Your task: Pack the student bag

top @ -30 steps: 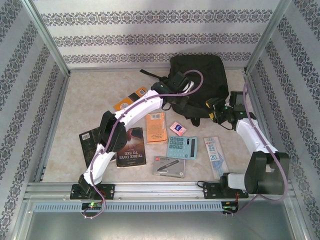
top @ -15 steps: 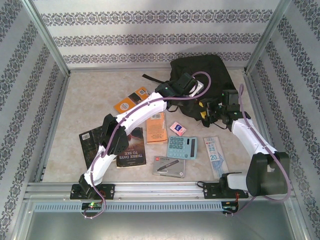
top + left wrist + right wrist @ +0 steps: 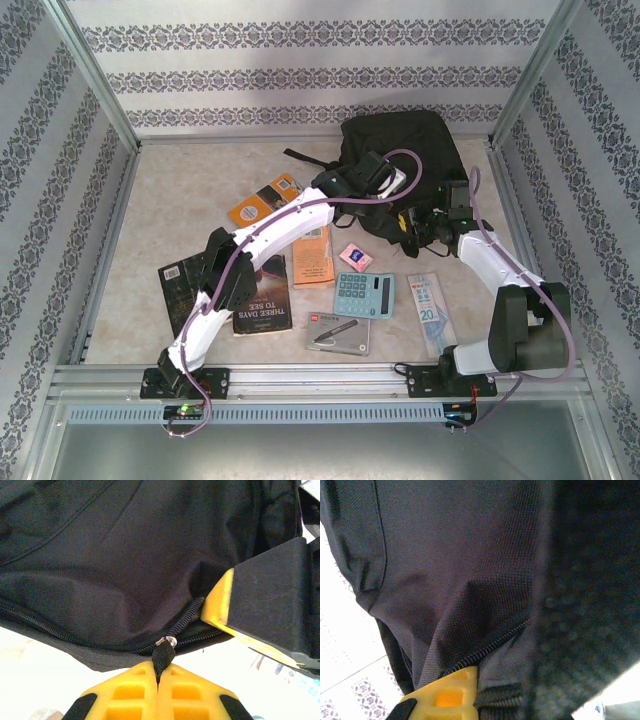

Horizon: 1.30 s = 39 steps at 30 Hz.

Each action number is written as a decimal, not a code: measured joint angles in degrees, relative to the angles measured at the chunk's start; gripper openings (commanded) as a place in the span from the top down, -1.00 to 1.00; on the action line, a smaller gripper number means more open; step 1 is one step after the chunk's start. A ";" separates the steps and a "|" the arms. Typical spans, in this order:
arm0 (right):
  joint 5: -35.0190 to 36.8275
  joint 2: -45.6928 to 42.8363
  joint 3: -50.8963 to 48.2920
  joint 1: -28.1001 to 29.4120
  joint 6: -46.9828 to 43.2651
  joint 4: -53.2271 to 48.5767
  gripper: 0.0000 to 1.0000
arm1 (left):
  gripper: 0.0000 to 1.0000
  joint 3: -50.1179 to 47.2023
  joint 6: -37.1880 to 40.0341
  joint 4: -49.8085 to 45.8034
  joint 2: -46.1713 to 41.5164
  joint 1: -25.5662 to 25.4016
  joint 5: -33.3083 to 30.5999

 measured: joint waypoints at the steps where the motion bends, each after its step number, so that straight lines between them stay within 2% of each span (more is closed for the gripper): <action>1: 0.15 -0.09 0.00 0.00 -0.55 -0.02 1.00 | 1.00 1.25 -0.07 -0.15 0.76 0.17 -0.02; 8: 0.66 -0.22 0.00 -0.07 -4.44 -0.68 1.00 | 1.00 9.42 -0.48 -2.19 6.64 1.60 -0.07; 13: 0.79 -0.15 0.00 -0.83 -6.10 -1.77 1.00 | 1.00 8.76 -1.75 -2.25 6.82 2.75 -0.24; 19: 1.07 -0.15 0.00 -1.81 -7.89 -3.89 1.00 | 1.00 3.54 -2.60 -0.26 6.34 4.76 -0.22; 25: 1.14 -0.15 0.00 -2.64 -9.84 -4.83 1.00 | 1.00 3.74 -3.48 0.55 6.27 7.15 -1.57; 28: 1.14 -0.15 0.00 -2.64 -11.04 -4.72 1.00 | 1.00 8.39 -4.17 -0.70 8.04 8.96 -1.51; 32: 1.11 -0.15 0.15 -1.86 -12.37 -4.24 1.00 | 1.00 20.63 -4.76 -1.95 14.49 11.41 -1.46; 33: 1.11 -0.15 0.20 -1.38 -12.55 -4.02 1.00 | 0.97 22.51 -4.76 -2.10 15.74 11.87 -1.49; 37: 1.11 1.55 1.51 1.86 -12.52 -2.67 0.84 | 0.39 24.35 -6.10 -2.75 18.05 13.25 -0.61; 39: 1.27 3.08 2.60 3.63 -12.52 -2.45 0.83 | 0.22 24.33 -7.45 -3.52 18.10 13.79 0.15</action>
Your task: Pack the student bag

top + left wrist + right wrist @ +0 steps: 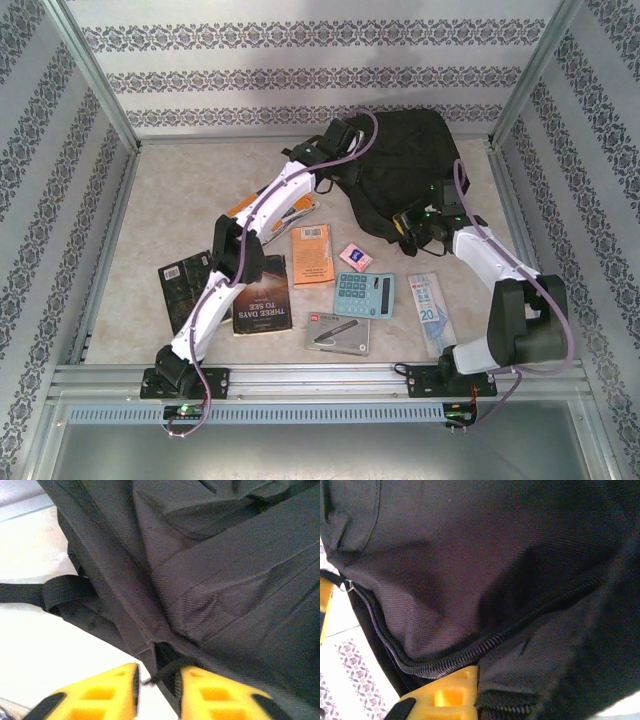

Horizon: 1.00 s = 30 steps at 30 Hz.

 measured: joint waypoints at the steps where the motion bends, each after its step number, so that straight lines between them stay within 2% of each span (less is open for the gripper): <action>1: 0.09 0.96 0.85 1.16 -0.02 0.02 0.83 | 0.14 -0.07 -0.61 -0.04 -0.22 0.37 0.42; 4: 0.74 3.89 4.11 4.20 -0.02 0.09 0.83 | -0.01 -3.30 -2.05 -0.07 -2.73 1.09 1.95; 7: 1.29 5.79 6.93 5.49 -1.18 -0.31 0.79 | -0.07 -8.22 -2.80 -0.26 -7.26 1.49 2.91; 10: 2.27 6.62 8.85 5.46 -4.48 -1.33 0.68 | -0.09 -13.79 -3.41 -0.33 -13.92 1.55 3.23; 18: -2.43 13.16 17.16 9.57 -16.15 -4.61 0.63 | -0.10 -25.88 -5.27 0.09 -31.15 2.32 4.81; 22: -3.61 13.62 18.62 12.98 -21.09 -6.21 0.80 | -0.09 -32.68 -6.21 0.42 -36.11 2.75 4.76; 26: -3.34 13.46 19.04 13.35 -26.10 -8.31 1.00 | -0.07 -37.86 -6.75 0.35 -38.01 3.06 4.35; 30: -1.77 12.63 22.45 11.93 -28.30 -11.98 1.00 | -0.07 -41.31 -7.82 0.15 -40.11 3.96 3.39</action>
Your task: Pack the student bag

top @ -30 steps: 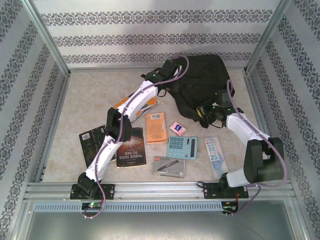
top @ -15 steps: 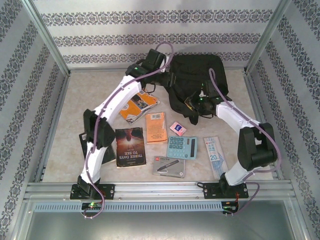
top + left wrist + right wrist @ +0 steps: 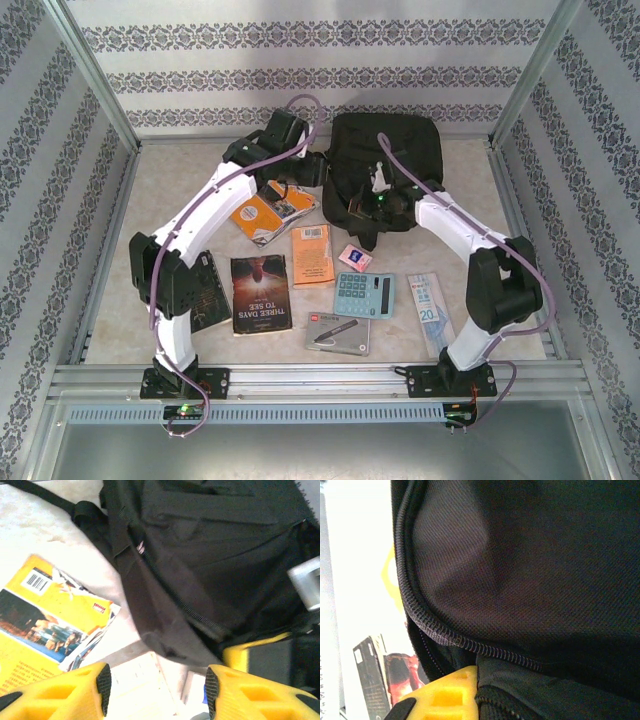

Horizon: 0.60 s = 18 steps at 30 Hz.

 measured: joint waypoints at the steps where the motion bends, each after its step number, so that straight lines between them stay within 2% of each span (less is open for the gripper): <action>1: 0.46 -0.46 1.33 -0.52 0.00 -0.50 1.00 | -0.07 -0.70 -0.44 -0.02 -0.85 0.46 -0.31; 5: 2.60 -1.18 13.62 -2.19 -0.81 -4.22 1.00 | -0.08 -4.04 -3.08 -0.09 -7.26 3.96 -2.10; 10: -0.66 2.89 34.32 -1.38 -0.90 -4.09 1.00 | -0.09 -9.27 -5.88 1.11 -18.82 8.59 -6.23; 13: -3.93 5.64 41.86 2.29 -1.77 -3.54 1.00 | -0.10 -12.24 -6.49 1.68 -24.94 10.05 -8.66; 18: -8.52 6.10 42.71 11.34 -6.78 -4.04 1.00 | -0.11 -17.97 -6.64 2.89 -33.31 10.99 -12.28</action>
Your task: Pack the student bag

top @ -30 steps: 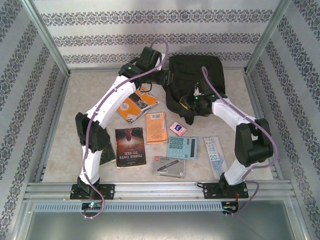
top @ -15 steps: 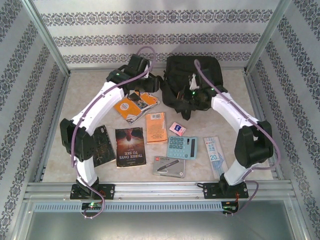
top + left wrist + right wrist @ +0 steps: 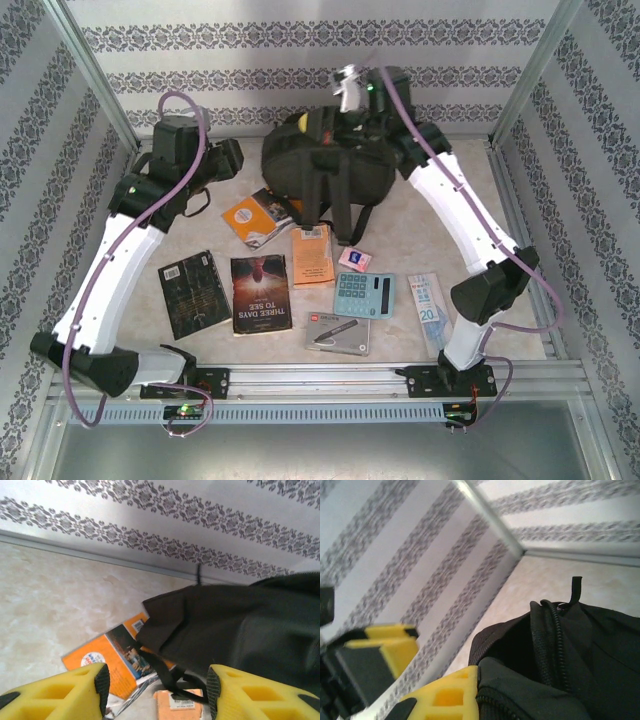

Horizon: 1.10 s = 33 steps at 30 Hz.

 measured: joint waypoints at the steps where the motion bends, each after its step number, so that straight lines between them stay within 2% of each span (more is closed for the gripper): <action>1: -0.20 -0.02 -0.22 1.36 -0.98 -0.02 1.00 | -0.11 -0.72 0.00 0.00 -1.05 0.15 -0.46; 5: 0.94 0.00 -0.33 3.02 -2.84 -0.04 1.00 | -0.10 -1.75 -0.04 0.20 -3.21 0.70 -1.38; 10: 7.26 2.80 4.13 1.99 -2.19 -0.09 1.00 | -0.10 -4.44 -0.85 1.14 -3.89 0.79 -1.55; 14: 9.81 14.08 21.55 1.22 -0.13 -2.21 1.00 | -0.10 -5.18 -1.88 1.05 -2.91 1.40 -0.85; 18: 10.56 27.45 40.11 -0.02 6.78 -1.57 1.00 | -0.10 -5.16 -3.10 0.85 -2.86 3.06 -0.74; 21: 9.25 33.73 46.05 -1.07 13.97 4.17 1.00 | -0.10 -5.16 -3.45 0.61 -3.80 3.80 -2.27; 25: 6.03 35.08 46.31 -1.31 18.82 8.61 1.00 | -0.11 -5.16 -3.41 0.39 -6.43 4.13 -4.66; 29: -2.62 32.06 42.58 0.11 18.45 10.12 1.00 | -0.10 -5.18 -3.30 0.39 -9.35 4.24 -7.04; 31: -7.76 27.32 35.19 1.57 15.06 8.52 1.00 | -0.10 -5.29 -3.17 0.46 -10.36 4.35 -7.76; 33: -10.64 19.56 21.59 3.78 9.64 6.71 1.00 | -0.09 -5.75 -3.06 0.46 -11.08 4.50 -7.89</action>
